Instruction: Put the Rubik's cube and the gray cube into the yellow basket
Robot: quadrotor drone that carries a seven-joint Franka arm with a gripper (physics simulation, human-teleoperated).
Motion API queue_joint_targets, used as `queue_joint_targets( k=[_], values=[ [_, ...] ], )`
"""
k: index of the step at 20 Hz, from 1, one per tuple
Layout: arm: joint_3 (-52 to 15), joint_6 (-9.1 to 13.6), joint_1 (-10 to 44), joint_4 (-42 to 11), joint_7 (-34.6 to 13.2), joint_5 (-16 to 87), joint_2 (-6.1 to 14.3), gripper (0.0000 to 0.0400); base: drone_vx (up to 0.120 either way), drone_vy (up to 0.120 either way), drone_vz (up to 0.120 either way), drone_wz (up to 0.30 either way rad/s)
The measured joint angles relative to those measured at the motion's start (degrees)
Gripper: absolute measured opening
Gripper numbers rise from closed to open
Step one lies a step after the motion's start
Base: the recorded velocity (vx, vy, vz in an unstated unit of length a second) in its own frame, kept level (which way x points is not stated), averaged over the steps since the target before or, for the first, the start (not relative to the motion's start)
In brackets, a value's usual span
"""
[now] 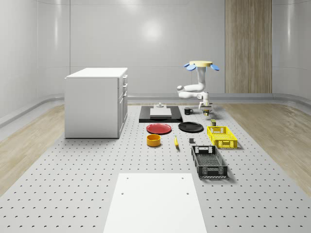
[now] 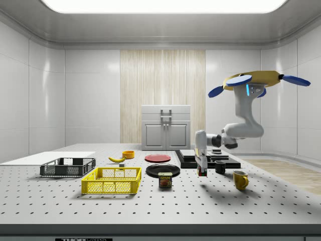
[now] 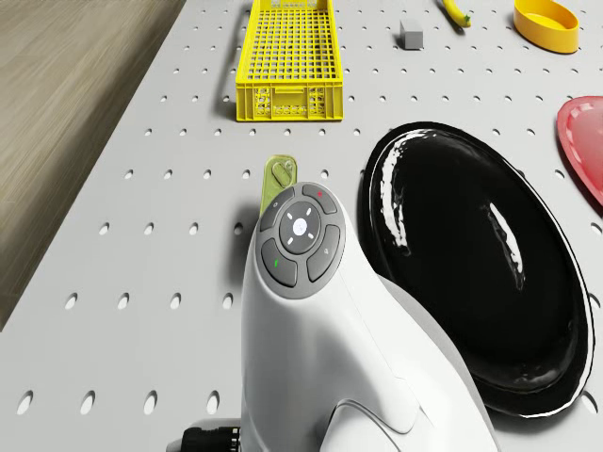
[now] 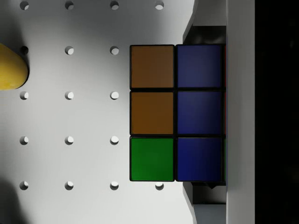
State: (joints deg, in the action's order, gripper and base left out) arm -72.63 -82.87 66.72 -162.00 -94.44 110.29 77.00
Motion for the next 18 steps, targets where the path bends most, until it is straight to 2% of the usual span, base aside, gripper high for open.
queue_joint_targets(
  k=[4, 7, 12, 18],
  values=[
    [-0.95, -0.18, 0.25, -0.13, -0.29, -1.06, 0.52, 0.0325, 0.1, 0.0, 0.11, 0.0],
    [-1.33, -0.47, 0.41, -0.16, -0.45, -1.55, 0.95, 0.0325, 0.12, 0.0, 0.0, 0.0],
    [-1.67, -1.09, 0.65, -0.15, -0.68, -2.09, 1.69, 0.0325, 0.12, 0.12, 0.0, 0.0],
    [-1.89, -1.86, 0.92, -0.11, -0.91, -2.55, 2.55, 0.0325, 0.12, 0.0, 0.04, 0.0]
  ],
)
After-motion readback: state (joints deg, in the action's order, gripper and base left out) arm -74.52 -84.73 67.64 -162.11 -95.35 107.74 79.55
